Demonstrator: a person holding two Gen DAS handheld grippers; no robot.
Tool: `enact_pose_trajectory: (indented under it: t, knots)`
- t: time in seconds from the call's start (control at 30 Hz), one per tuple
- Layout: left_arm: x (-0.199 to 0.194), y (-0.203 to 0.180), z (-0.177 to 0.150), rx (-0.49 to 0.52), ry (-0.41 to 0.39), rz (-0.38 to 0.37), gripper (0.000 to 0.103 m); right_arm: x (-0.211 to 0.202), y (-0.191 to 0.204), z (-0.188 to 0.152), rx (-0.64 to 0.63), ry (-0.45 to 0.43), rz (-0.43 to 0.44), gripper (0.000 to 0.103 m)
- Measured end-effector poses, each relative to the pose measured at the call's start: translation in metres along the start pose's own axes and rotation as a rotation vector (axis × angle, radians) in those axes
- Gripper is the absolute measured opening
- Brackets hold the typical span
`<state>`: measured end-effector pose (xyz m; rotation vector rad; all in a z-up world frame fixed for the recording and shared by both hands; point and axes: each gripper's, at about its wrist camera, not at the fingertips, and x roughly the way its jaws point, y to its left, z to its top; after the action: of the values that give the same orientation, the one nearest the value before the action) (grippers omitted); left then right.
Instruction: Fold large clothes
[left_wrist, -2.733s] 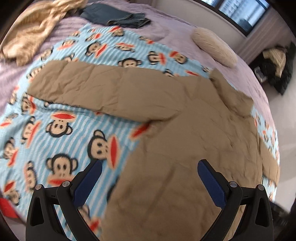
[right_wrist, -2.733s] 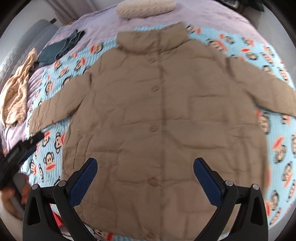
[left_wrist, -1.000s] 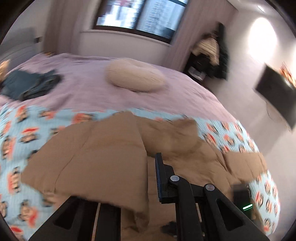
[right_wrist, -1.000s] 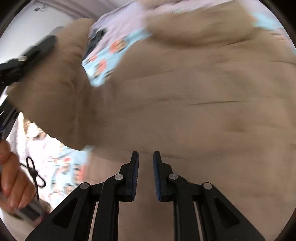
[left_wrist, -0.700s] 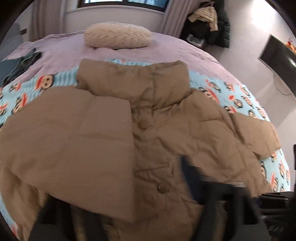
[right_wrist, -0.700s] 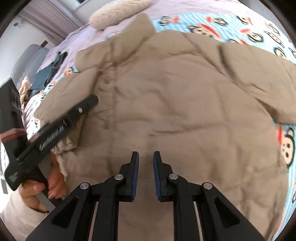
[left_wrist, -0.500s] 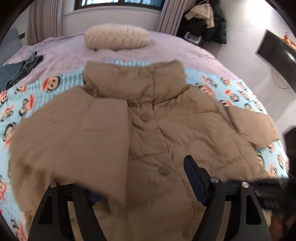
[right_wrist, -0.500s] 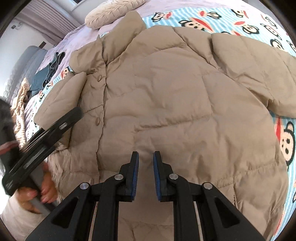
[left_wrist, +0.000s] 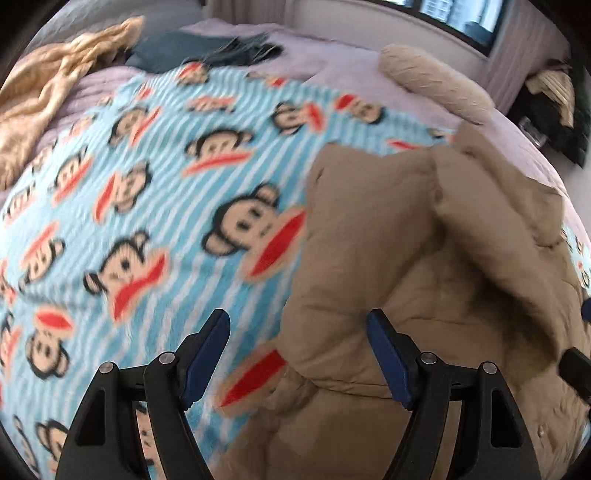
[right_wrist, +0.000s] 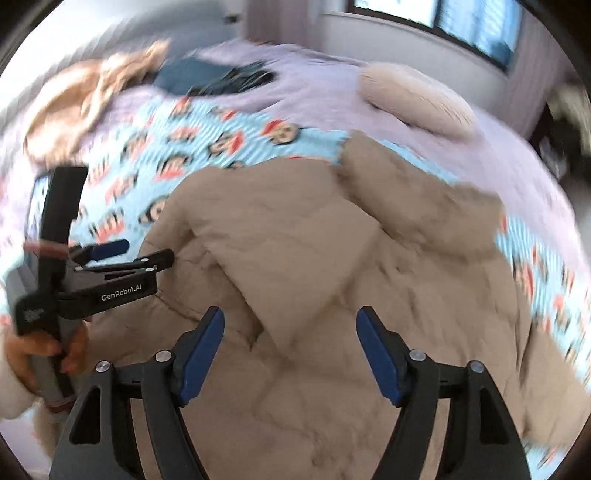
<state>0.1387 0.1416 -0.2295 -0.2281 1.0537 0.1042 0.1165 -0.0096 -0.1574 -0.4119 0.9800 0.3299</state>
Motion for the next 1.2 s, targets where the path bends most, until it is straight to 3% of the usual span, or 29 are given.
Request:
enact_pose_trajectory:
  t: [0.1,0.2,0.3,0.37,0.47,0.53,0.6,0.63,0.67,0.73,0.9,0.97,1.07,1.2]
  knots:
    - [0.007,-0.003,-0.005,0.036,-0.008,0.014,0.077,0.025,0.012,0.012,-0.057,-0.005,-0.129,0.077]
    - [0.009,-0.011,-0.006,0.077,-0.015,0.034,0.077,0.031,-0.027,0.012,0.119,-0.013,-0.222,0.077]
    - [0.01,-0.012,-0.006,0.088,-0.01,0.025,0.078,0.028,-0.092,-0.012,0.413,0.009,-0.2,0.078]
    - [0.012,-0.012,-0.005,0.09,-0.003,0.003,0.086,0.032,-0.131,-0.041,0.595,0.062,-0.107,0.079]
    - [0.012,-0.017,-0.004,0.12,0.002,0.025,0.086,0.038,-0.166,-0.083,0.79,0.139,-0.021,0.079]
    - [0.008,-0.019,0.0,0.139,0.014,0.046,0.086,0.032,-0.188,-0.108,0.927,0.145,0.014,0.079]
    - [-0.006,-0.016,0.008,0.13,-0.003,0.051,0.082,0.015,-0.205,-0.125,1.012,0.106,0.012,0.078]
    - [-0.014,-0.014,0.012,0.117,-0.021,0.036,0.072,0.005,-0.211,-0.13,1.038,0.08,0.009,0.072]
    - [-0.024,-0.012,0.02,0.106,-0.04,0.011,0.064,0.0,-0.214,-0.132,1.047,0.06,0.018,0.051]
    - [-0.032,-0.013,0.033,0.108,-0.068,-0.001,0.054,-0.008,-0.221,-0.125,1.016,0.031,0.084,0.027]
    - [-0.003,-0.038,0.062,0.158,-0.054,-0.024,0.053,0.01,-0.199,-0.098,0.815,0.05,0.192,0.024]
    - [0.02,-0.047,0.061,0.174,-0.024,0.013,0.053,0.032,-0.19,-0.097,0.761,0.112,0.168,0.023]
    - [0.043,-0.055,0.056,0.155,-0.002,0.035,0.053,0.056,-0.192,-0.109,0.74,0.144,0.141,0.01]
    - [0.043,-0.057,0.055,0.173,-0.001,0.057,0.054,0.046,-0.207,-0.117,0.785,0.13,0.134,0.009]
